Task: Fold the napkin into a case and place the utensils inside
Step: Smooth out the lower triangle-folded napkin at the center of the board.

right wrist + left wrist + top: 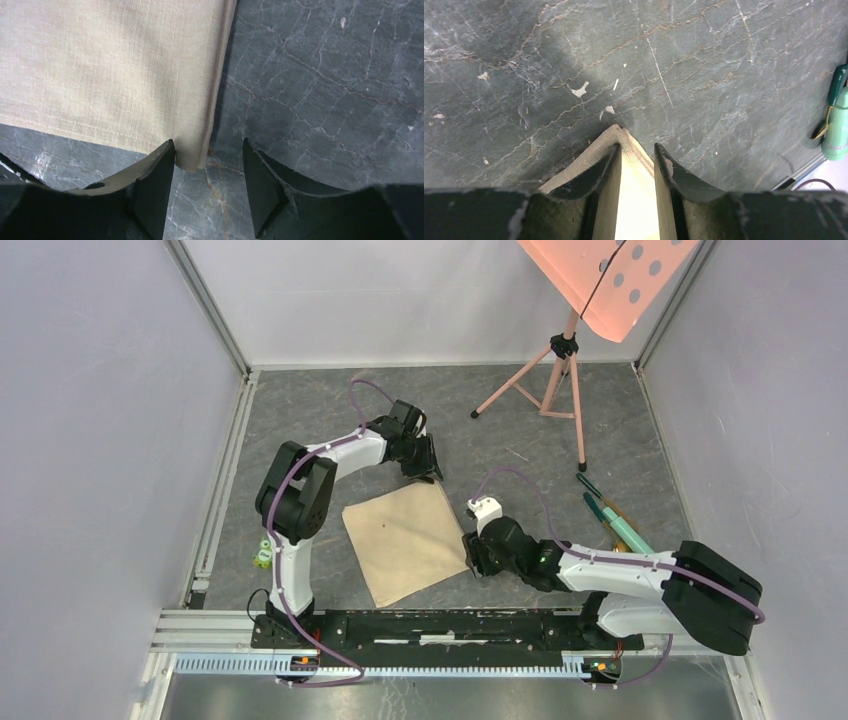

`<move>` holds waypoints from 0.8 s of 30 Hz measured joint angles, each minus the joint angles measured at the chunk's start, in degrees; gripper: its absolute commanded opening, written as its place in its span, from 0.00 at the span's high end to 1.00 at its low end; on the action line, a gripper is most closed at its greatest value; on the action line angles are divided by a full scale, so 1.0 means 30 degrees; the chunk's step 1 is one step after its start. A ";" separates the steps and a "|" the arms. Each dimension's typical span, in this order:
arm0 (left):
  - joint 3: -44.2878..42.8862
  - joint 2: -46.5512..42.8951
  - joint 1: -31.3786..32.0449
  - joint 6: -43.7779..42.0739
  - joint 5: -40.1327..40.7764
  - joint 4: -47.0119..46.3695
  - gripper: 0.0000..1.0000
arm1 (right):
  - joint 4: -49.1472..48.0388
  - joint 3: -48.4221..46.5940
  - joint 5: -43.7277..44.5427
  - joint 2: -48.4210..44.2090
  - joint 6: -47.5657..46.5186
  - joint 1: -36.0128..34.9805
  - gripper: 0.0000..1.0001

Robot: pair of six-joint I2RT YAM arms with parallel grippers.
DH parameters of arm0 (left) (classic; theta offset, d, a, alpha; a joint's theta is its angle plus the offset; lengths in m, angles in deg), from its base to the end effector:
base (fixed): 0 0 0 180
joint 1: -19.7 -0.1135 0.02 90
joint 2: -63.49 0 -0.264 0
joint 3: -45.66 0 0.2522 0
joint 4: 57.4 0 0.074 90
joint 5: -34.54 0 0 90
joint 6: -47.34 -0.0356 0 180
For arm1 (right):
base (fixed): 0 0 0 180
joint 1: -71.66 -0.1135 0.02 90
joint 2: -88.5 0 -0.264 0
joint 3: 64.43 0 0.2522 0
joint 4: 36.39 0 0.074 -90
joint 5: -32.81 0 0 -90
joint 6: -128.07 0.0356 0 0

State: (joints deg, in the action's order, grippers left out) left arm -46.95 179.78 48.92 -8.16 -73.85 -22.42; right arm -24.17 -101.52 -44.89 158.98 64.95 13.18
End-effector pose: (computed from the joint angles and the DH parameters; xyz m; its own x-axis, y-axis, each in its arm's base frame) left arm 0.3645 -0.2168 0.1568 -0.9578 -0.0801 -0.2760 0.0776 0.8527 -0.5167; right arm 0.1207 0.1823 0.1458 -0.6746 -0.2550 -0.6928 -0.5045 0.8443 0.1805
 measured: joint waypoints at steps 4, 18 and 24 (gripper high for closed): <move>0.0124 -0.0495 0.0000 0.0000 -0.0189 -0.0036 0.61 | 0.1078 -0.0073 -0.0270 -0.0561 -0.0058 0.0197 0.43; -0.0029 0.0240 -0.0022 0.0007 -0.0117 -0.0255 0.64 | 0.1392 -0.0393 -0.1115 -0.0291 -0.0270 0.0787 0.62; -0.0627 0.0729 -0.0175 0.0007 -0.0415 -0.0124 0.64 | 0.0801 0.0423 -0.0903 -0.0918 -0.0248 0.0787 0.54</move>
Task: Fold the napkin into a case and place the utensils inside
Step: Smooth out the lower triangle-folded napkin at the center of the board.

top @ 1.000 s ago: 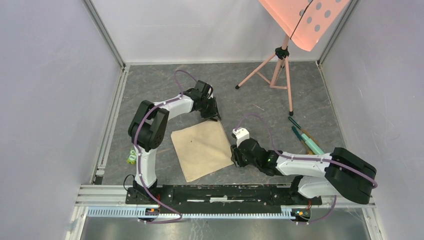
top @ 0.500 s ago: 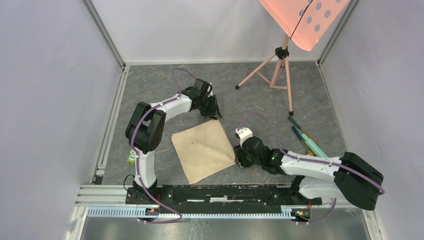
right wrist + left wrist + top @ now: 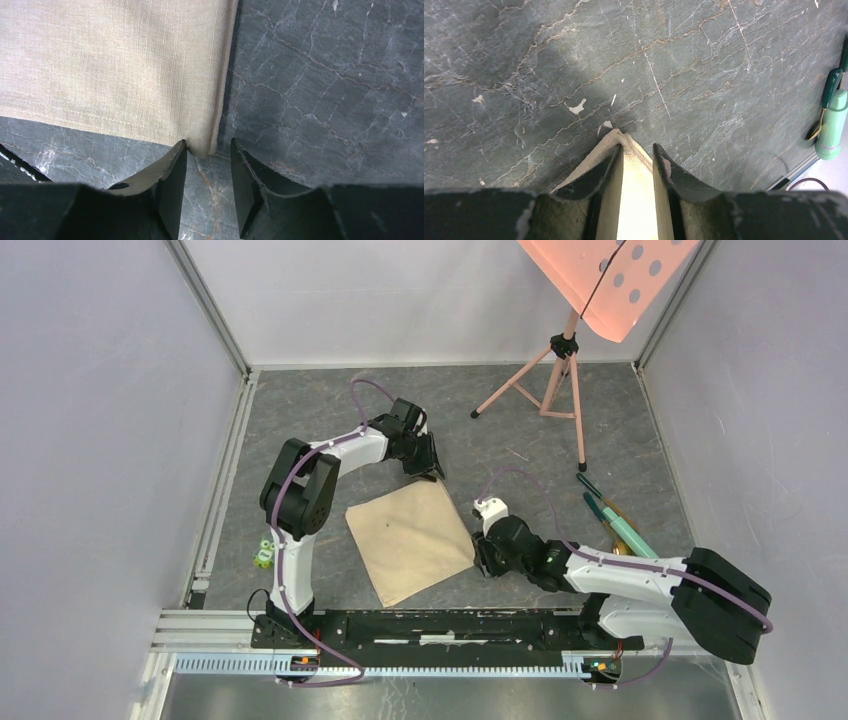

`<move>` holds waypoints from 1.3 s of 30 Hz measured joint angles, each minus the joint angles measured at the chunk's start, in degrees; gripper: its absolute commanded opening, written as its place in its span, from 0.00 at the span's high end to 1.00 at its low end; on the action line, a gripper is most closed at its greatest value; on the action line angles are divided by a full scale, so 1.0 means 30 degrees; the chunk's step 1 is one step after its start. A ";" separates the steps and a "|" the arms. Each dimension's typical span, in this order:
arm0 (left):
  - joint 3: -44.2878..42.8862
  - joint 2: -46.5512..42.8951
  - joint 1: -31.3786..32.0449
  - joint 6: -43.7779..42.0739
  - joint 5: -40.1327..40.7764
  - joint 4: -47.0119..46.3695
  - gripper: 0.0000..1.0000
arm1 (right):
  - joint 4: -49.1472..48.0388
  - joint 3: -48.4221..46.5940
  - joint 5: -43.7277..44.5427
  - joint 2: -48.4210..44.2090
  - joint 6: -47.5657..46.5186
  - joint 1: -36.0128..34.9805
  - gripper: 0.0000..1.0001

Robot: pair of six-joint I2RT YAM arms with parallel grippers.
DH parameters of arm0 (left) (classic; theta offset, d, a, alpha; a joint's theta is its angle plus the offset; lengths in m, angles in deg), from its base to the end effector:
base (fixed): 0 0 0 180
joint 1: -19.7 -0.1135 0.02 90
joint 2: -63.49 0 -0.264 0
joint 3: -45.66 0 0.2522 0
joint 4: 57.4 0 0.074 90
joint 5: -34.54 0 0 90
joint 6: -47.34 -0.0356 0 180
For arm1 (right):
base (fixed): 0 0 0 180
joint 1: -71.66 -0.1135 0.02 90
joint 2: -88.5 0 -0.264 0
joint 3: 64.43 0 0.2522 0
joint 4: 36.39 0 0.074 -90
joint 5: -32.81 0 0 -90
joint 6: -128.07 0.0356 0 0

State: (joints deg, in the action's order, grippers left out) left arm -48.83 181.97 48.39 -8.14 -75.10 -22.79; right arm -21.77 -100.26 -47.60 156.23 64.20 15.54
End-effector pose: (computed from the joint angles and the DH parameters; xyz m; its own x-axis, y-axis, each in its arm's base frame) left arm 0.3735 -0.2180 0.1512 -0.9602 -0.0829 -0.2667 0.0748 0.8437 -0.5316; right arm 0.1215 0.1703 0.1454 -0.6955 -0.2569 -0.6710 -0.4994 0.8442 0.1945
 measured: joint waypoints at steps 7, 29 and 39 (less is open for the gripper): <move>-0.0007 -0.0189 0.0000 0.0000 -0.0284 0.0036 0.57 | 0.1836 -0.0831 -0.0306 -0.0517 -0.0262 0.0226 0.44; 0.3883 -0.8517 -0.1282 -0.0124 -0.0211 0.1290 0.44 | 0.2149 -0.1654 0.1712 0.1290 -0.0576 0.1078 0.64; 0.8852 -1.5140 -0.1486 -0.0656 0.1064 0.2047 0.40 | 0.5727 -0.4459 0.5814 0.2441 -0.1727 0.1086 0.41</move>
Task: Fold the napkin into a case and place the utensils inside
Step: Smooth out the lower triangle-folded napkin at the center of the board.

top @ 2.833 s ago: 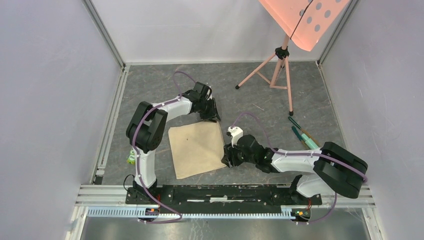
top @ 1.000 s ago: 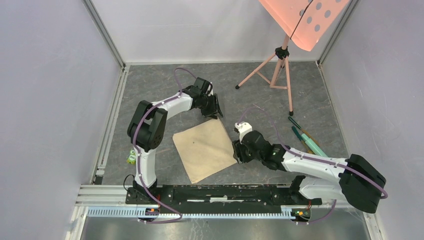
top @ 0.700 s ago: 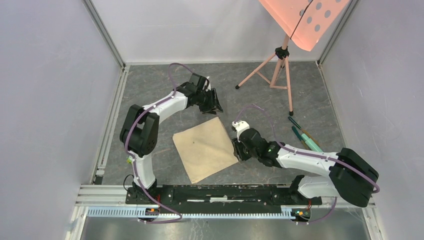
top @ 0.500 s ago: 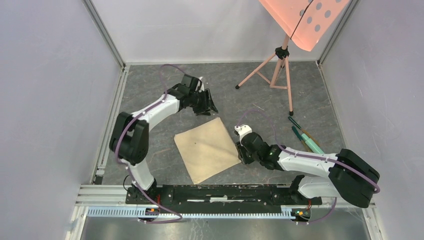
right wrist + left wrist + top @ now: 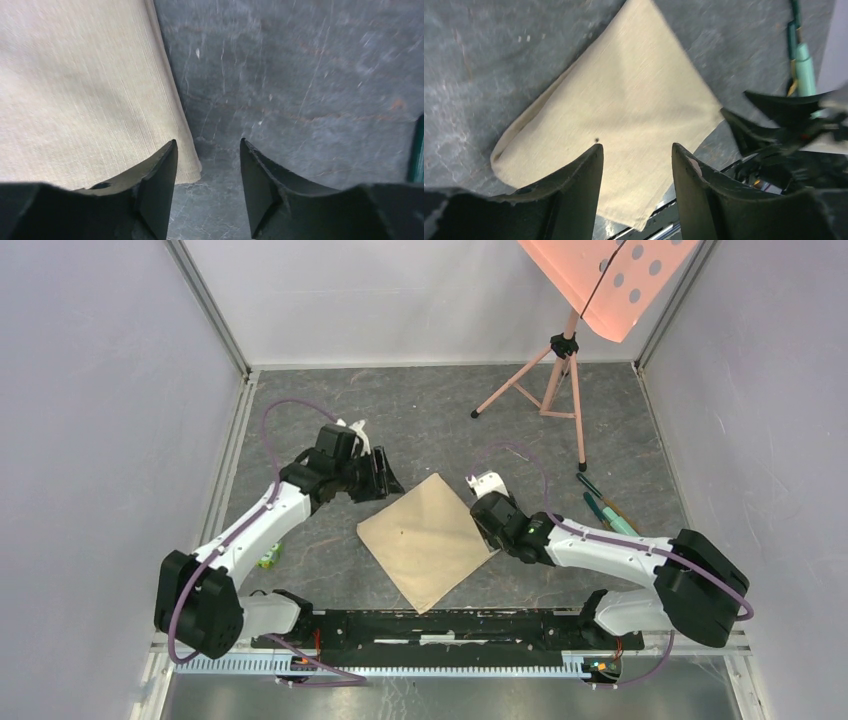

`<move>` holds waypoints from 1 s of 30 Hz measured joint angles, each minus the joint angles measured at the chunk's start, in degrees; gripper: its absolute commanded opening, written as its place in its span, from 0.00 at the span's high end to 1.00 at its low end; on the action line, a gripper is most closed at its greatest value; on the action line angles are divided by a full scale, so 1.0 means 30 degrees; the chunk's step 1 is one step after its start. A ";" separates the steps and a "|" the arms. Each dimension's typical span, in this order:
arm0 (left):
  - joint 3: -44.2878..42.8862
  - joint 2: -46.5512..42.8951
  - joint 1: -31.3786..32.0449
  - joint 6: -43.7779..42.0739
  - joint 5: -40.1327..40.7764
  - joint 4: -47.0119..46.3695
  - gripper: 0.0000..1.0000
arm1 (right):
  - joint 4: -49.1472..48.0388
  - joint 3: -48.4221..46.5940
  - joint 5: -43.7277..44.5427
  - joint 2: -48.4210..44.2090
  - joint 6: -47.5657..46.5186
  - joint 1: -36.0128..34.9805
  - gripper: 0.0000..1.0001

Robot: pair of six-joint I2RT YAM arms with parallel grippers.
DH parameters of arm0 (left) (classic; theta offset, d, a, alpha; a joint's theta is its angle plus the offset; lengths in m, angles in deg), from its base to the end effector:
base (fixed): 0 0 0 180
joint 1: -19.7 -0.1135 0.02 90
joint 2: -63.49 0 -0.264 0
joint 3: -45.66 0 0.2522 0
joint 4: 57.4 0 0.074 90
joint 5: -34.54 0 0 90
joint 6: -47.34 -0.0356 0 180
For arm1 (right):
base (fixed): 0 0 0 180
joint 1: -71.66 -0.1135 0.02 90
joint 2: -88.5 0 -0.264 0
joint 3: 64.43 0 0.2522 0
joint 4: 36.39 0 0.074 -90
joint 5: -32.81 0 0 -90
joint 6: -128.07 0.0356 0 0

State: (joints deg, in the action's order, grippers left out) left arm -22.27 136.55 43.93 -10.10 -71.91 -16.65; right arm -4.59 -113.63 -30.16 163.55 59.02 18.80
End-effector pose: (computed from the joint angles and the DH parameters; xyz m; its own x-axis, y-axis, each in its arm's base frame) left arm 0.2417 -0.1198 0.2659 -0.8603 -0.1788 -0.4773 0.1309 0.8275 -0.5460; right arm 0.1550 0.1779 0.1693 -0.6777 -0.3673 -0.6370 -0.3437 0.9241 -0.1672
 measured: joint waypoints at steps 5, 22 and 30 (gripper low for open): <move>0.2667 0.0168 0.0000 0.0058 -0.0437 -0.0816 0.40 | -0.0109 -0.1464 -0.0539 -0.0022 -0.1188 0.0117 0.39; 0.2834 0.5639 0.0007 0.0211 0.0131 -0.4218 0.41 | -0.3832 -0.1545 -0.2339 0.3657 -0.3147 0.1851 0.49; 0.0780 0.7402 0.0015 0.0211 0.0882 -0.4240 0.41 | -0.4320 -0.2004 -0.1078 0.4350 -0.4750 0.2149 0.48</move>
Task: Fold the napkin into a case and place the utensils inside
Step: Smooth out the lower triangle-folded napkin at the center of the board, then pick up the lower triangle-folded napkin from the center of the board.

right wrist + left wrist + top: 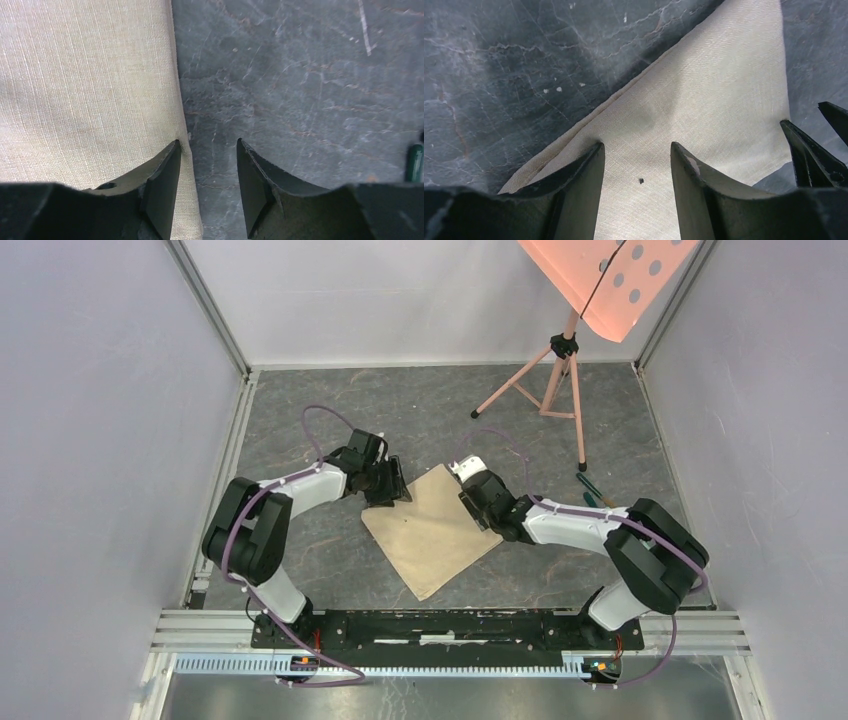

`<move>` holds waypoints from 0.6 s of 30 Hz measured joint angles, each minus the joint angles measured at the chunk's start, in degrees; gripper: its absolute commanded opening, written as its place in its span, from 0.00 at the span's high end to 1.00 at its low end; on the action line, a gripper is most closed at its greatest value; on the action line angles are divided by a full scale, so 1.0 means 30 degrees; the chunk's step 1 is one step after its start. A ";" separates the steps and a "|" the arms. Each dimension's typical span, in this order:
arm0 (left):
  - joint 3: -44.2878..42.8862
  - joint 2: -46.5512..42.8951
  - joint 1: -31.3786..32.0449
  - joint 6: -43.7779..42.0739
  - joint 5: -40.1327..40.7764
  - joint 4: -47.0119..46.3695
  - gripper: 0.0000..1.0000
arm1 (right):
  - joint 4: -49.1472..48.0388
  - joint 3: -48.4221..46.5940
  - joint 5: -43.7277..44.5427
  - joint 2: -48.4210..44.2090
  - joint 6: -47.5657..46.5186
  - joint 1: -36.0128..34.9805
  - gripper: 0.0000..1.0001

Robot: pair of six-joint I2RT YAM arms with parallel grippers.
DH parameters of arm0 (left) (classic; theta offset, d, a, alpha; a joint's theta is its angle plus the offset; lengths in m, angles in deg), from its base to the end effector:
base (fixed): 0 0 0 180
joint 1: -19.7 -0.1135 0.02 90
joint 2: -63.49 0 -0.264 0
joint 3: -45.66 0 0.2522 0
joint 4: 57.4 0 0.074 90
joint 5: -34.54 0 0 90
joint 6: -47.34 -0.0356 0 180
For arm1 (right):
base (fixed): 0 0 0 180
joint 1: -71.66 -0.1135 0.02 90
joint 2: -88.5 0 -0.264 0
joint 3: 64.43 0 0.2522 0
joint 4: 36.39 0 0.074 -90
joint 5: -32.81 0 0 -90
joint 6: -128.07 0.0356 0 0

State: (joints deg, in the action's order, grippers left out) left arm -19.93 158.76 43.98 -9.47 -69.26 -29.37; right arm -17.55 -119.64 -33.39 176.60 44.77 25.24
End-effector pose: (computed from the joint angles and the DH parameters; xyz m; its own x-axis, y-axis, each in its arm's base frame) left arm 0.2894 -0.1399 0.1597 -0.9271 -0.1650 -0.3367 0.0096 0.8873 -0.4612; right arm 0.2097 0.1995 0.1567 -0.5948 -0.4701 -0.6521 -0.4240 0.8726 -0.2424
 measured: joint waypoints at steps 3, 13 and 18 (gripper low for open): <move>-0.0481 -0.0066 -0.0007 -0.0007 0.0117 0.0372 0.37 | 0.0743 -0.0962 0.0539 0.0087 -0.0648 0.0015 0.40; -0.0998 -0.8153 -0.1559 -0.0415 0.0976 0.3985 0.20 | 0.5093 -0.4641 -0.1013 -0.1537 0.0823 -0.3133 0.17; -0.1027 -1.4258 -0.4051 -0.0554 0.2601 0.5821 0.13 | 0.6309 -0.5508 -0.3621 -0.0736 0.3286 -0.6441 0.17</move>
State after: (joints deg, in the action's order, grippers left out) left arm -23.02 115.98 31.82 -11.13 -61.46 -11.91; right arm 1.38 -136.17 -44.26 174.39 54.63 5.92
